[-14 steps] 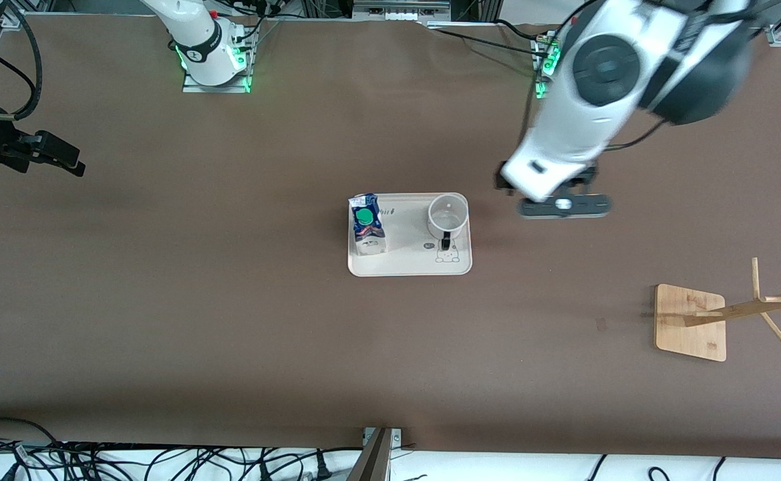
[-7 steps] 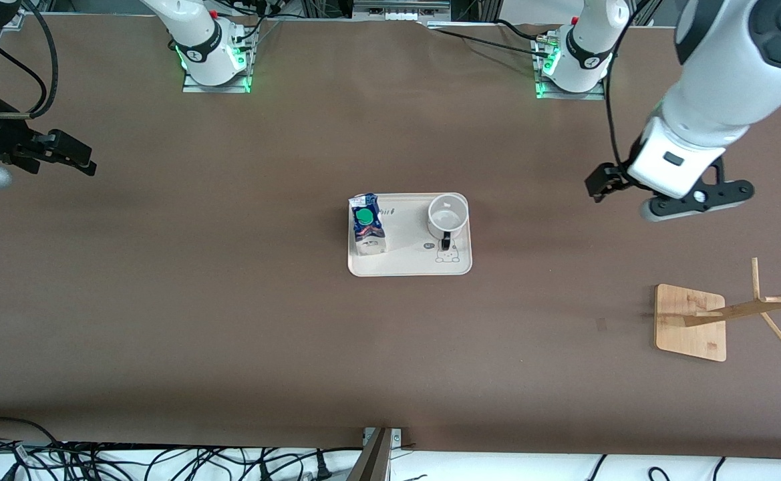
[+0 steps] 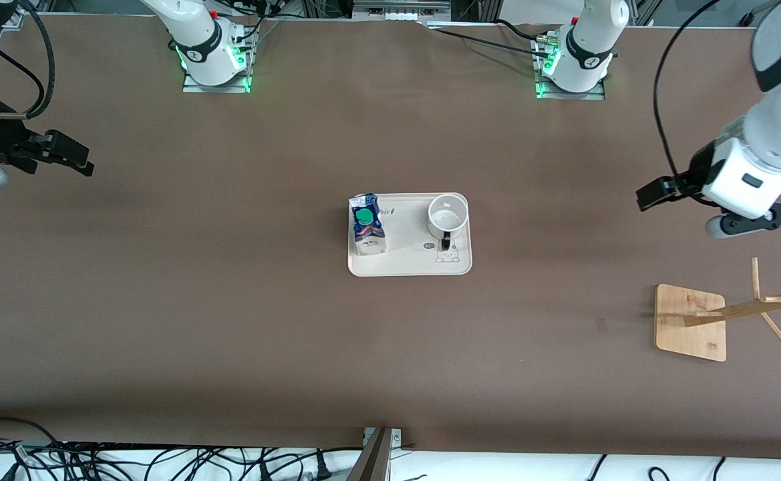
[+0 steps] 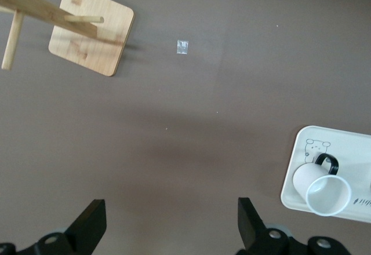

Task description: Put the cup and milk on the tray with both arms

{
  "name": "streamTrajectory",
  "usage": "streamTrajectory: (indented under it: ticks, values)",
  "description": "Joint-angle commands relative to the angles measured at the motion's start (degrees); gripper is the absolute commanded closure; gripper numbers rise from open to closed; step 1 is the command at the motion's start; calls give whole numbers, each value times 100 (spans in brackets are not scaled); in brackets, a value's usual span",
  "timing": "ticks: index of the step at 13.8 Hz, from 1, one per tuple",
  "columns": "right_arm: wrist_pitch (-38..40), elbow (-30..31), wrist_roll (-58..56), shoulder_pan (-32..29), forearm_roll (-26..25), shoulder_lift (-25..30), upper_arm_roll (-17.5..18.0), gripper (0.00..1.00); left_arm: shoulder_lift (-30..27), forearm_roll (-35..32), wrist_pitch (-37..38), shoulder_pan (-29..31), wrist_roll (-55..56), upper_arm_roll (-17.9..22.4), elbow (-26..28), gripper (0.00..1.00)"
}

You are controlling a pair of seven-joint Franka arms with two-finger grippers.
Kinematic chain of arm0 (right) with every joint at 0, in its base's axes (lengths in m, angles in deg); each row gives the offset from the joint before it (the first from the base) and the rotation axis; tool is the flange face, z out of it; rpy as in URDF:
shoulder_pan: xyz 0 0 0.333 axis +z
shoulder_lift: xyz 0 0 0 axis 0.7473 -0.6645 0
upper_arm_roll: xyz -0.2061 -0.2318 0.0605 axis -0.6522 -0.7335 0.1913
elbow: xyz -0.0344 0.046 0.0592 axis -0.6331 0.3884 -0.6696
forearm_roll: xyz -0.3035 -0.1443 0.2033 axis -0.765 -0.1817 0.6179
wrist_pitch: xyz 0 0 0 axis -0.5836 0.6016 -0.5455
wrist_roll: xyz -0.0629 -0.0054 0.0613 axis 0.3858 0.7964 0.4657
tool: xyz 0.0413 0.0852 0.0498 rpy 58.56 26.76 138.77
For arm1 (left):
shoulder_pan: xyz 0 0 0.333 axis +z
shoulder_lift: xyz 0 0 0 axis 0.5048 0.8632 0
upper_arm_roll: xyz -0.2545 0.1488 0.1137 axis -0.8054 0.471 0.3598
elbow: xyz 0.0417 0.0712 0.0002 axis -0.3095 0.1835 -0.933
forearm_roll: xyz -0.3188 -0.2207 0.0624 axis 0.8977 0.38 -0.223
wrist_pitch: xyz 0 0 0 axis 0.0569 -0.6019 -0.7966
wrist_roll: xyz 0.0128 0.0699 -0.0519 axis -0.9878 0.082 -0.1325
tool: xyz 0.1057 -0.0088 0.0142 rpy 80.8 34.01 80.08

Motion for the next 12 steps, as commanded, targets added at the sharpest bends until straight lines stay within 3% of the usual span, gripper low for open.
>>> streamTrajectory:
  ticks: [1,6,7,9,12]
  values:
    - [-10,-21,-55,-11,-83,48,15,0,-126,107,-316,236,-671,-9,267,0]
    - [-10,-21,-29,-11,-83,48,7,0,-100,107,-361,245,-1182,369,364,0]
    - [-10,-21,-20,-11,-83,48,15,0,-91,107,-370,132,-1182,517,364,0]
    - [-10,-21,-37,-11,-83,48,7,0,-82,107,-439,-533,-1252,1375,364,0]
    - [-2,-12,-20,-11,-83,48,7,0,-91,107,-712,-599,-1706,1564,390,0]
